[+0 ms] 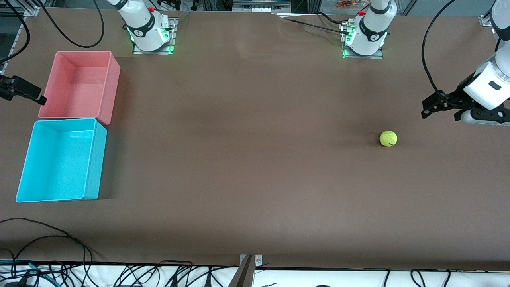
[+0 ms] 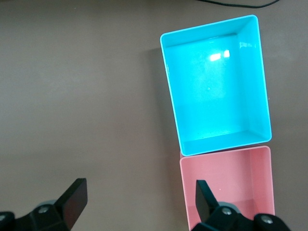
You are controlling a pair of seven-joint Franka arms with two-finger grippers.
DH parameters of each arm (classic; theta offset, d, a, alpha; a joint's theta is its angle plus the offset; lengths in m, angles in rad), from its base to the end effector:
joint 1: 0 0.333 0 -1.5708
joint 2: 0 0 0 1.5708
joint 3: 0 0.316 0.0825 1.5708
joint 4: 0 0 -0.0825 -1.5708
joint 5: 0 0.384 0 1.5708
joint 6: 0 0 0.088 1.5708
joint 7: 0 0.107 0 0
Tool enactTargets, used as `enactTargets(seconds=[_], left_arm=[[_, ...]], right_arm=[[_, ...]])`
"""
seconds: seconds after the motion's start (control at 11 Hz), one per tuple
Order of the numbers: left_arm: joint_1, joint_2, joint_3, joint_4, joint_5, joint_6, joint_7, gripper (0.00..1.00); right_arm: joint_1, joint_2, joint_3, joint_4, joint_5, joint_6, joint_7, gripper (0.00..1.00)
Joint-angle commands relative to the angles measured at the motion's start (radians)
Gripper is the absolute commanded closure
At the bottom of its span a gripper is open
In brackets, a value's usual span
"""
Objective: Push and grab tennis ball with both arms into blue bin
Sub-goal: 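Lower the left gripper beside the tennis ball, fingers closed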
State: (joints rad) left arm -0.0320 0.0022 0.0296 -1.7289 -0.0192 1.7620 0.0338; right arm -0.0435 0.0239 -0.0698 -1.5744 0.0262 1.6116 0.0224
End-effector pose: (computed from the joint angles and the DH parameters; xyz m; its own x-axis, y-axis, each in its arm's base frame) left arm 0.5667 -0.0031 0.5648 0.9990 -0.0325 0.0315 -0.0331 -0.9993 0.0178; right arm 0.5623 -0.0608 0.6131 0.9906 -0.1363 0.0128 -0.1359 -0.9904 -0.0248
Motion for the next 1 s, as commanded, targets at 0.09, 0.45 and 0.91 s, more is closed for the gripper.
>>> enactTargets(seconds=[0.09,0.45,0.91], left_arm=[[0.021,0.002,0.018,0.014,-0.018,-0.048,-0.378,0.67],[0.034,0.015,0.013,0.009,-0.019,-0.091,-0.703,1.0],[0.047,0.1,0.001,0.012,0.027,-0.116,-1.111,1.0]], right_arm=[[0.001,0.013,0.001,0.034,0.004,-0.022,-0.009,0.0],[0.002,0.013,0.001,0.034,0.004,-0.022,-0.01,0.0],[0.002,0.014,0.001,0.034,0.0,-0.022,-0.01,0.0]])
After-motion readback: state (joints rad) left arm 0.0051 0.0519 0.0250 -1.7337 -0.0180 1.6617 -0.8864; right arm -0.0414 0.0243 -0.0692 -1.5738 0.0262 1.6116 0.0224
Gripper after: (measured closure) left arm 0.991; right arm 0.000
